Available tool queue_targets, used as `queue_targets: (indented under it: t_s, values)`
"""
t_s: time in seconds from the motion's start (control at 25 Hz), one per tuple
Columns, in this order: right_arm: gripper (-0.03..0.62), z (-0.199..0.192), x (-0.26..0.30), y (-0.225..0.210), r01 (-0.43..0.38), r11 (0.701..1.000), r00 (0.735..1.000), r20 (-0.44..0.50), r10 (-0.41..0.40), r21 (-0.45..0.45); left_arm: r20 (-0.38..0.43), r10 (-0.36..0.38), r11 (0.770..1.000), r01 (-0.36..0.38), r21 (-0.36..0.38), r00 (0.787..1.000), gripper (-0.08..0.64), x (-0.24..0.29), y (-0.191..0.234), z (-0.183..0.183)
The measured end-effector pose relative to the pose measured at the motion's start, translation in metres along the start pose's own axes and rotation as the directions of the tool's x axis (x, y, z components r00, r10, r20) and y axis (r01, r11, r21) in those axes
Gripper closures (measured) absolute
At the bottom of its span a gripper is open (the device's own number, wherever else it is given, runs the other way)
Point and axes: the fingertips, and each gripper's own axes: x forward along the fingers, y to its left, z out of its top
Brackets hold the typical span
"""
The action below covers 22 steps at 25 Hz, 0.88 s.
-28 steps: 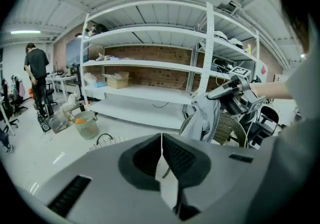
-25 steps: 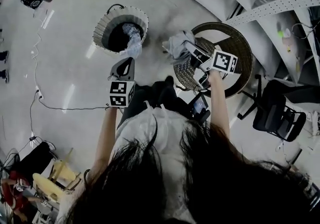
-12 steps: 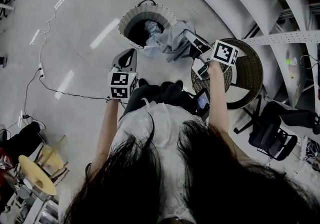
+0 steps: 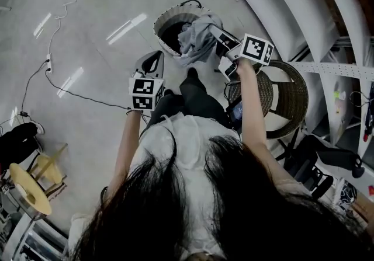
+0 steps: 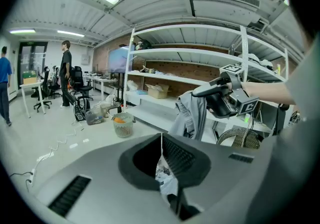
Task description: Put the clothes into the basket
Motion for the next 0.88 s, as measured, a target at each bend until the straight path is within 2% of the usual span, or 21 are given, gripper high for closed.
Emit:
queue_targets:
  t_s: [0.24,0.44,0.68,0.88]
  values:
    - [0.528,0.006,0.052,-0.014,-0.014,0.999,0.994,-0.111,0.009,-0.044,-0.013,0.055,0.997,-0.055,-0.044,0.998,0.54,0.02,0.015,-0.002]
    - [0.528,0.003,0.094,-0.048,0.014,0.998,0.973,-0.228,-0.029,-0.066,-0.045,0.107,0.989,-0.11,-0.097,0.993,0.54,0.044,0.03,-0.003]
    - [0.528,-0.014,0.144,-0.103,0.059,0.99,0.918,-0.382,-0.103,-0.124,-0.091,0.164,0.974,-0.175,-0.142,0.982,0.54,0.079,0.053,-0.002]
    - [0.528,-0.034,0.179,-0.153,0.079,0.981,0.87,-0.469,-0.153,-0.175,-0.139,0.199,0.963,-0.22,-0.156,0.97,0.54,0.108,0.071,-0.009]
